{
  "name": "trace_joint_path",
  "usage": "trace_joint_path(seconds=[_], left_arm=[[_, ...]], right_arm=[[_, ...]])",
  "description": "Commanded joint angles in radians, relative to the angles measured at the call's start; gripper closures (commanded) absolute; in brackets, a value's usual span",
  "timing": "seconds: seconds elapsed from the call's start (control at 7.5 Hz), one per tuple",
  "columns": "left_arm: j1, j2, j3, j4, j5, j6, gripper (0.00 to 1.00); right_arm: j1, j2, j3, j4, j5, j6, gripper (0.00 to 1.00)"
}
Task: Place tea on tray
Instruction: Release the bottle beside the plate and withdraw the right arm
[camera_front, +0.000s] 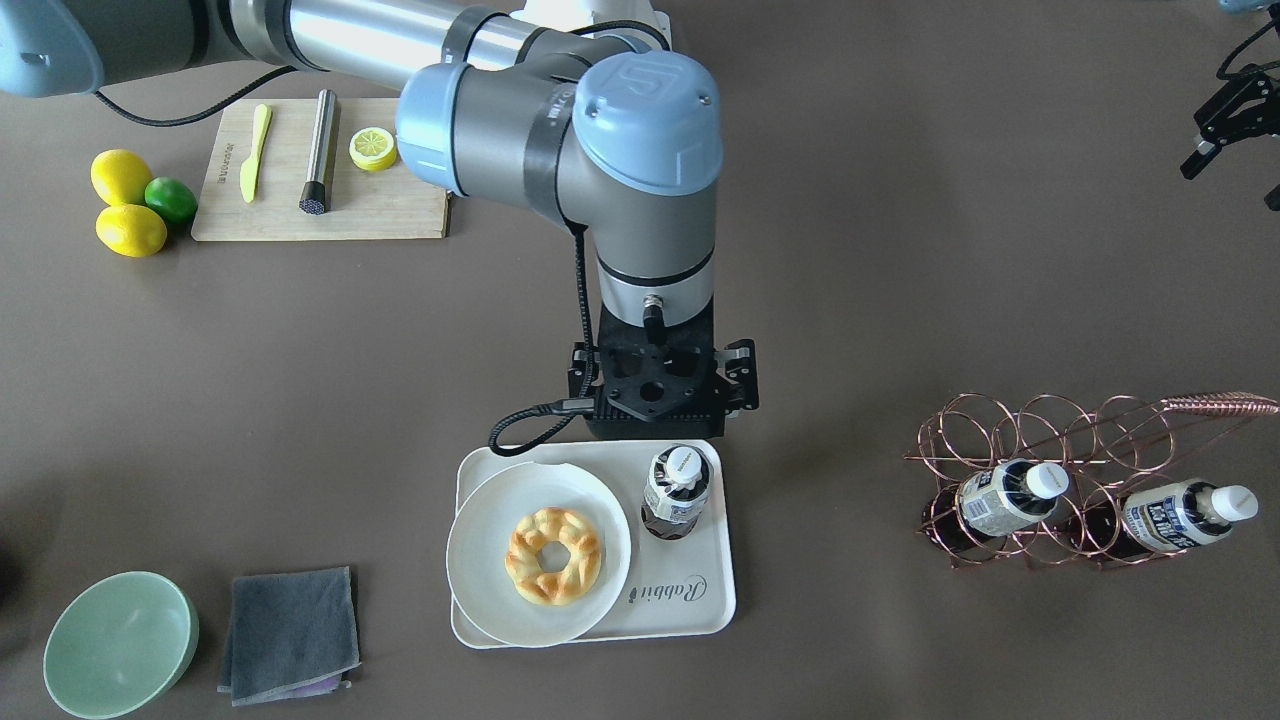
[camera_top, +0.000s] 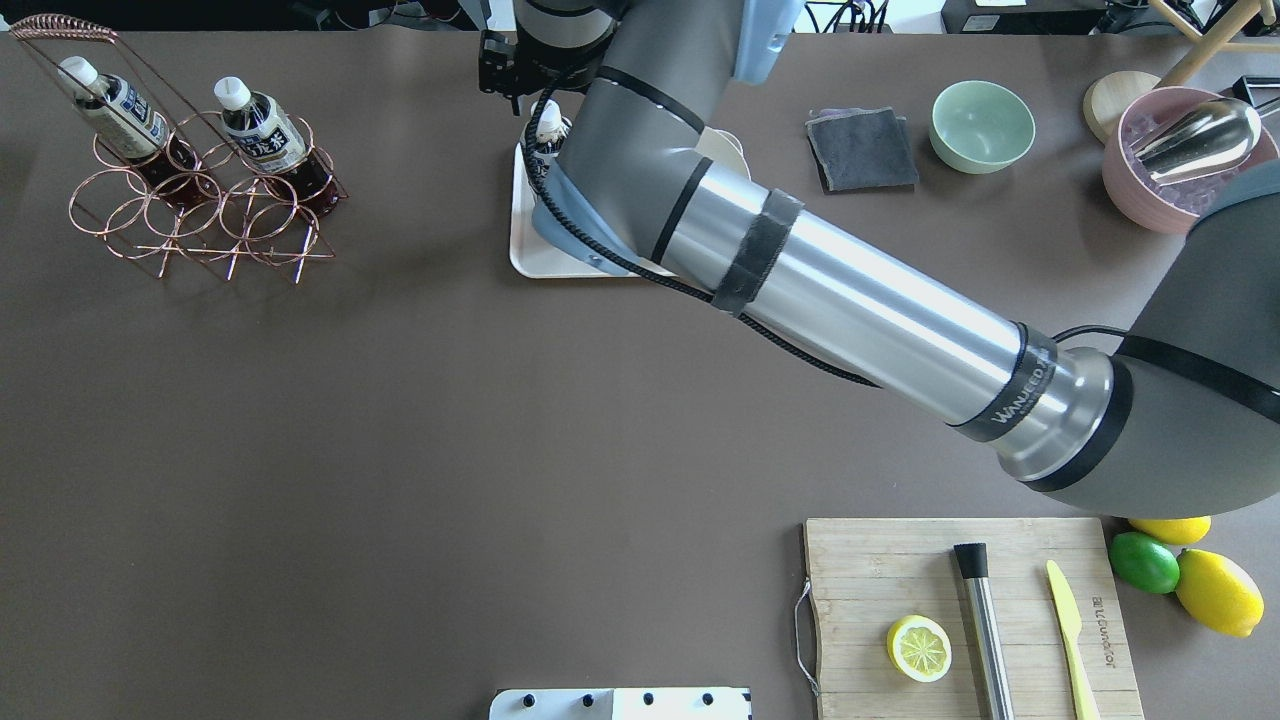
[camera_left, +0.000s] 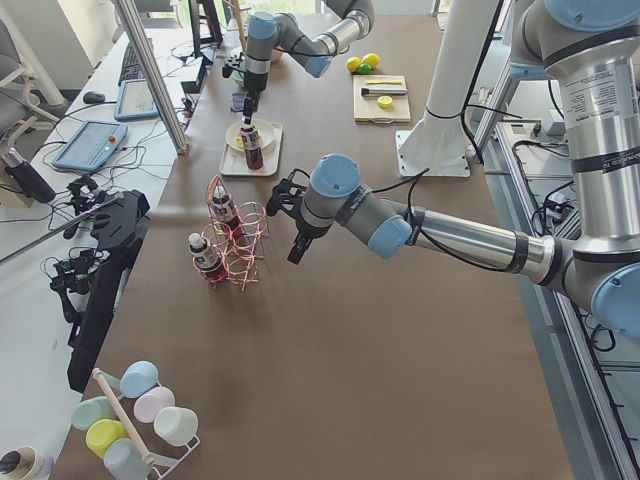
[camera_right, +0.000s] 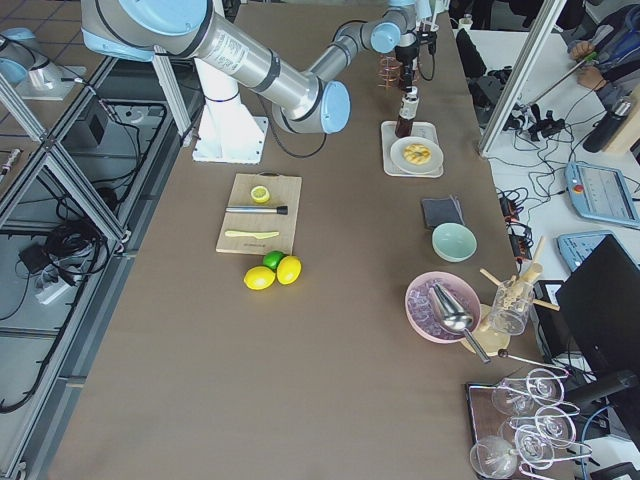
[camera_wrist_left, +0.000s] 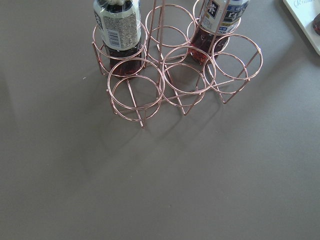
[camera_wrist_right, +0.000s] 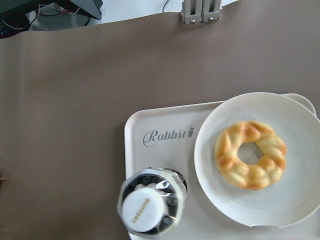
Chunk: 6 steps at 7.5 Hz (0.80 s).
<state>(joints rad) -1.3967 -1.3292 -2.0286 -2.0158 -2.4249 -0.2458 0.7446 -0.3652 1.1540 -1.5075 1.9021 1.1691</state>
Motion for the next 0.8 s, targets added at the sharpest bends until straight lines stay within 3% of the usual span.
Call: trace_joint_path(seconds=[0.0,0.13,0.27,0.4,0.67], left_arm=[[-0.016,-0.021,-0.004,0.113,-0.045,-0.007,0.04],[-0.037,-0.034,0.004,0.144,-0.049,-0.004,0.04],[-0.062,-0.036,0.016,0.190,-0.049,0.003,0.04],[-0.070,-0.039,0.014,0.230,-0.051,0.014,0.04],[-0.077,-0.038,0.017,0.232,-0.052,0.019,0.04]], right_arm=[[0.138,-0.229,0.362,-0.251,0.135,-0.234,0.00],[0.195,-0.362,0.529,-0.316,0.164,-0.373,0.00],[0.288,-0.512,0.626,-0.310,0.228,-0.488,0.00],[0.411,-0.635,0.675,-0.313,0.333,-0.672,0.00],[0.611,-0.860,0.711,-0.321,0.408,-1.032,0.00]])
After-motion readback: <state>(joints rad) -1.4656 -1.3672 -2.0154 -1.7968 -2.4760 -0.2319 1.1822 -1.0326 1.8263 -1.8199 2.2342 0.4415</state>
